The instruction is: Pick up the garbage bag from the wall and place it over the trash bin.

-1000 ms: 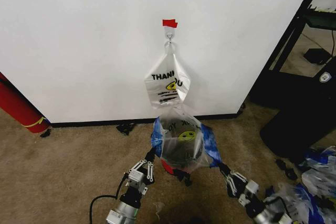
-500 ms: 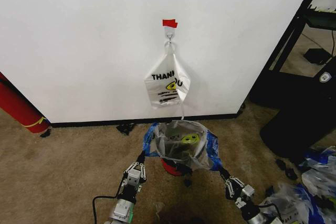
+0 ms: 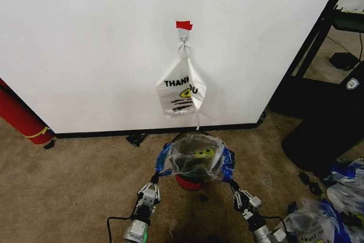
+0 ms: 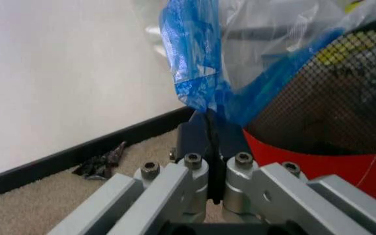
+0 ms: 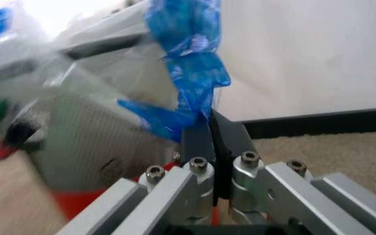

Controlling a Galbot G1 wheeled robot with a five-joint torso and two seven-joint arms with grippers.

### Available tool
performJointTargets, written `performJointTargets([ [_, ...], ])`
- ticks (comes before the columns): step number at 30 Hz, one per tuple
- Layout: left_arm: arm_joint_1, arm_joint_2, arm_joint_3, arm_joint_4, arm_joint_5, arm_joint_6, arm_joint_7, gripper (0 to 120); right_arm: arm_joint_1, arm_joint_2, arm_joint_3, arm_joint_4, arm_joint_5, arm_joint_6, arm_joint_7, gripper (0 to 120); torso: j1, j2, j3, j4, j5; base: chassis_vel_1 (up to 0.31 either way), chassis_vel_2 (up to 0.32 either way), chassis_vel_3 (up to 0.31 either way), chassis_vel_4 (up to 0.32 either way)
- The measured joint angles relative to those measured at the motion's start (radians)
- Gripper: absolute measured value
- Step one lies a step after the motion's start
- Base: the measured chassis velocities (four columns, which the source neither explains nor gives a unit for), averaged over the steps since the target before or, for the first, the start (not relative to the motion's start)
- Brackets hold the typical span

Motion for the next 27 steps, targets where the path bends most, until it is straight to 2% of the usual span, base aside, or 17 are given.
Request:
performJointTargets([
  [4,-0.007,-0.006,-0.003,0.019,0.010,-0.012,0.011,0,0.035,0.023,0.005,-0.024,0.044,-0.013,0.006,0,0.000,0.000,0.000,0.0000,0.0000,0.000,0.000,0.000,0.000],
  [9,-0.003,0.000,-0.008,0.018,0.017,-0.017,0.026,0,0.027,0.016,0.003,-0.035,0.039,-0.027,-0.065,0,0.000,0.000,0.000,-0.0001,-0.0001,0.000,0.000,0.000,0.000],
  [15,-0.044,-0.012,-0.018,0.081,0.023,-0.023,0.015,0,0.063,0.028,0.007,-0.104,0.019,-0.019,-0.054,0,0.000,0.000,0.000,0.0001,-0.0003,0.000,0.000,0.000,0.000],
  [18,-0.048,-0.013,-0.018,0.085,0.018,-0.023,0.010,0,0.070,0.037,0.006,-0.107,0.019,-0.017,-0.038,0,0.000,0.000,0.000,0.0002,-0.0003,0.000,0.000,0.000,0.000],
  [23,-0.023,0.007,-0.004,0.024,-0.019,-0.030,0.016,1,0.045,0.028,0.003,-0.040,0.020,-0.030,-0.024,0,0.000,0.000,0.000,0.0001,-0.0002,0.000,0.000,0.000,0.000],
  [26,-0.013,0.013,-0.002,0.004,-0.024,-0.037,0.024,8,0.037,0.018,0.004,-0.023,0.021,-0.034,-0.022,0,0.000,0.000,0.000,0.0000,-0.0001,0.000,0.000,0.000,0.000],
  [27,0.005,0.023,0.000,-0.024,-0.027,-0.046,0.035,15,0.026,0.004,0.006,-0.002,0.025,-0.040,-0.019,4,0.000,0.000,0.000,0.0000,-0.0001,0.000,0.000,0.000,0.000],
])
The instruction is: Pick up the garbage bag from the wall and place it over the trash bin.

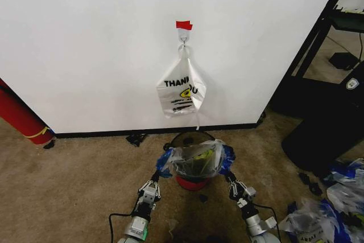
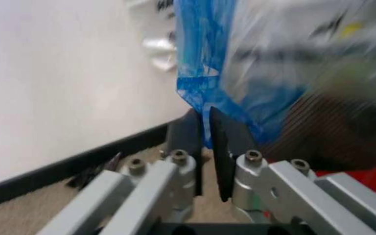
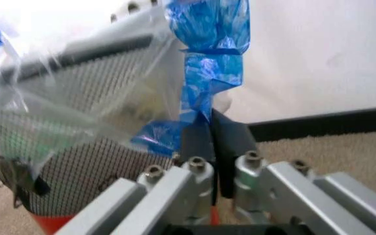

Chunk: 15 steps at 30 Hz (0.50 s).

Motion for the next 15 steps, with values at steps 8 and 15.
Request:
performJointTargets([
  [8,0.079,0.079,-0.030,-0.104,0.047,-0.032,0.068,42,-0.077,-0.095,0.033,0.054,0.002,-0.031,-0.020,33,0.000,0.000,0.000,0.0000,0.0000,0.000,0.000,0.000,0.000],
  [15,0.146,0.166,-0.074,-0.166,0.075,-0.078,0.103,68,-0.149,-0.189,0.058,0.114,-0.034,0.001,-0.030,58,0.000,0.000,0.000,0.0000,-0.0001,0.000,0.000,0.000,0.000],
])
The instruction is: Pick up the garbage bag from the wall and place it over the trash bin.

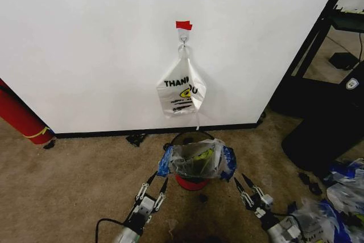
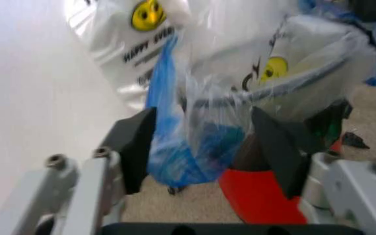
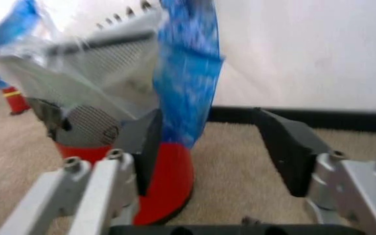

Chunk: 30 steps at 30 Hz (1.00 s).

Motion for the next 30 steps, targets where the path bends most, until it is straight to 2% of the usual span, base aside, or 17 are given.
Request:
performJointTargets([
  [4,0.006,0.060,-0.052,-0.078,-0.033,-0.053,0.046,84,-0.046,-0.034,0.063,0.111,0.005,0.044,-0.028,75,0.000,0.000,0.000,0.0002,-0.0002,0.000,0.000,0.000,0.000],
  [5,0.006,0.060,-0.052,-0.078,-0.033,-0.053,0.046,84,-0.046,-0.034,0.063,0.111,0.005,0.044,-0.028,75,0.000,0.000,0.000,0.0002,-0.0002,0.000,0.000,0.000,0.000],
  [8,-0.053,0.128,-0.068,-0.150,-0.165,-0.050,0.091,95,-0.066,-0.033,0.110,0.251,0.026,0.047,-0.014,86,0.000,0.000,0.000,-0.0004,-0.0006,0.000,0.000,0.000,0.000],
  [9,-0.099,0.168,-0.071,-0.176,-0.265,-0.036,0.115,98,-0.050,-0.027,0.110,0.313,0.025,0.042,0.014,91,0.000,0.000,0.000,-0.0005,-0.0006,0.000,0.000,0.000,0.000],
  [10,-0.116,0.181,-0.069,-0.179,-0.297,-0.031,0.121,98,-0.043,-0.025,0.108,0.329,0.022,0.037,0.025,93,0.000,0.000,0.000,0.0000,-0.0004,0.000,0.000,0.000,0.000],
  [11,-0.174,0.219,-0.056,-0.182,-0.385,-0.010,0.138,100,-0.025,-0.014,0.104,0.379,0.001,0.022,0.067,98,0.000,0.000,0.000,0.0012,0.0002,0.000,0.000,0.000,0.000],
  [12,-0.251,0.266,-0.023,-0.171,-0.492,0.025,0.161,100,-0.015,0.001,0.102,0.428,-0.030,0.009,0.117,99,0.000,0.000,0.000,0.0007,-0.0001,0.000,0.000,0.000,0.000],
  [13,-0.251,0.266,-0.023,-0.171,-0.492,0.025,0.161,100,-0.015,0.001,0.102,0.428,-0.030,0.009,0.117,99,0.000,0.000,0.000,0.0007,-0.0001,0.000,0.000,0.000,0.000],
  [15,-0.338,0.310,0.013,-0.142,-0.581,0.061,0.203,100,-0.005,0.021,0.100,0.481,-0.072,-0.005,0.176,100,0.000,0.000,0.000,0.0000,-0.0007,0.000,0.000,0.000,0.000],
  [17,-0.553,0.373,0.146,-0.046,-0.690,0.103,0.283,100,0.016,0.055,0.098,0.562,-0.139,-0.034,0.246,100,0.000,0.000,0.000,-0.0002,0.0000,0.000,0.000,0.000,0.000],
  [20,-0.798,0.377,0.341,0.078,-0.737,0.144,0.324,100,0.027,0.094,0.108,0.625,-0.242,-0.050,0.356,100,0.000,0.000,0.000,-0.0001,-0.0009,0.000,0.000,0.000,0.000],
  [21,-0.798,0.377,0.341,0.078,-0.737,0.144,0.324,100,0.027,0.094,0.108,0.625,-0.242,-0.050,0.356,100,0.000,0.000,0.000,-0.0001,-0.0009,0.000,0.000,0.000,0.000],
  [23,-0.947,0.354,0.484,0.159,-0.762,0.171,0.338,100,0.034,0.120,0.129,0.652,-0.366,-0.069,0.524,100,0.000,0.000,0.000,0.0003,0.0005,0.000,0.000,0.000,0.000],
  [24,-0.981,0.347,0.520,0.178,-0.768,0.175,0.341,100,0.035,0.125,0.135,0.655,-0.396,-0.075,0.562,100,0.000,0.000,0.000,0.0005,0.0005,0.000,0.000,0.000,0.000],
  [26,-1.156,0.294,0.692,0.287,-0.791,0.197,0.366,100,0.041,0.152,0.186,0.676,-0.539,-0.129,0.763,100,0.000,0.000,0.000,-0.0007,-0.0007,0.000,0.000,0.000,0.000],
  [28,-1.258,0.253,0.772,0.367,-0.801,0.213,0.418,100,0.036,0.166,0.229,0.704,-0.585,-0.182,0.871,100,0.000,0.000,0.000,-0.0003,0.0010,0.000,0.000,0.000,0.000],
  [30,-1.294,0.236,0.798,0.398,-0.806,0.221,0.451,100,0.031,0.170,0.244,0.717,-0.588,-0.201,0.897,100,0.000,0.000,0.000,-0.0002,0.0003,0.000,0.000,0.000,0.000],
])
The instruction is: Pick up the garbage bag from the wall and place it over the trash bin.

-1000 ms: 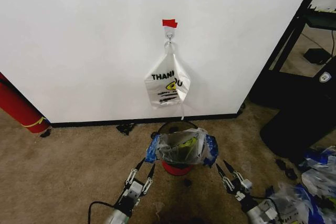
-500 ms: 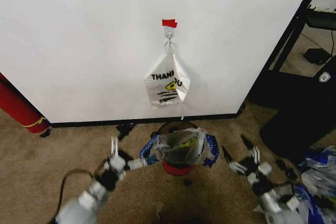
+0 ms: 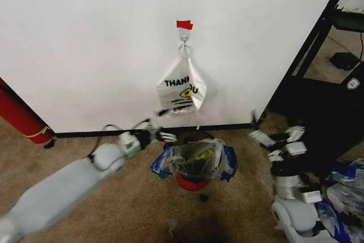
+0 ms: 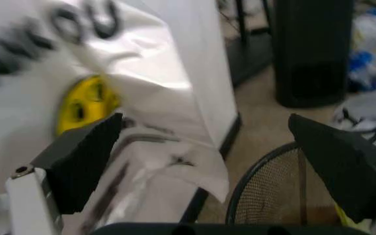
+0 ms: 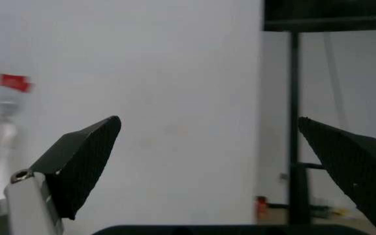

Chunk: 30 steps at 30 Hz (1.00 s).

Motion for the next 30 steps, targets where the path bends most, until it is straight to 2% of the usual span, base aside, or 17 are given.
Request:
performJointTargets([
  [3,-0.080,-0.052,0.054,0.082,-0.009,0.034,0.085,100,-0.024,0.013,0.046,0.039,0.007,-0.031,0.036,100,0.000,0.000,0.000,0.0003,-0.0003,0.000,0.000,0.000,0.000],
  [6,-0.134,-0.079,0.101,0.123,-0.008,0.093,0.133,100,-0.052,0.027,0.082,0.070,0.023,-0.033,0.040,100,0.000,0.000,0.000,0.0001,-0.0001,0.000,0.000,0.000,0.000],
  [7,-0.134,-0.079,0.101,0.123,-0.008,0.093,0.133,100,-0.052,0.027,0.082,0.070,0.023,-0.033,0.040,100,0.000,0.000,0.000,0.0001,-0.0001,0.000,0.000,0.000,0.000],
  [11,-0.177,-0.103,0.161,0.145,0.037,0.193,0.137,100,-0.072,0.035,0.110,0.082,0.046,-0.029,0.044,100,0.000,0.000,0.000,0.0006,-0.0002,0.000,0.000,0.000,0.000],
  [17,-0.208,-0.159,0.183,0.181,0.124,0.336,0.128,98,-0.080,0.046,0.098,0.070,0.048,-0.015,0.041,100,0.000,0.000,0.000,-0.0001,-0.0002,0.000,0.000,0.000,0.000],
  [19,-0.212,-0.169,0.183,0.179,0.132,0.402,0.139,94,-0.081,0.050,0.089,0.068,0.047,-0.011,0.038,100,0.000,0.000,0.000,0.0000,-0.0001,0.000,0.000,0.000,0.000],
  [22,-0.212,-0.172,0.176,0.159,0.131,0.503,0.152,81,-0.079,0.049,0.082,0.062,0.049,-0.009,0.035,100,0.000,0.000,0.000,0.0003,-0.0001,0.000,0.000,0.000,0.000],
  [23,-0.212,-0.172,0.176,0.159,0.131,0.503,0.152,81,-0.079,0.049,0.082,0.062,0.049,-0.009,0.035,100,0.000,0.000,0.000,0.0003,-0.0001,0.000,0.000,0.000,0.000],
  [28,-0.209,-0.185,0.158,0.158,0.112,0.582,0.145,60,-0.076,0.044,0.078,0.052,0.050,-0.004,0.028,100,0.000,0.000,0.000,0.0000,-0.0002,0.000,0.000,0.000,0.000],
  [30,-0.207,-0.186,0.154,0.155,0.105,0.598,0.141,57,-0.077,0.044,0.075,0.050,0.050,-0.002,0.026,100,0.000,0.000,0.000,0.0000,-0.0002,0.000,0.000,0.000,0.000],
])
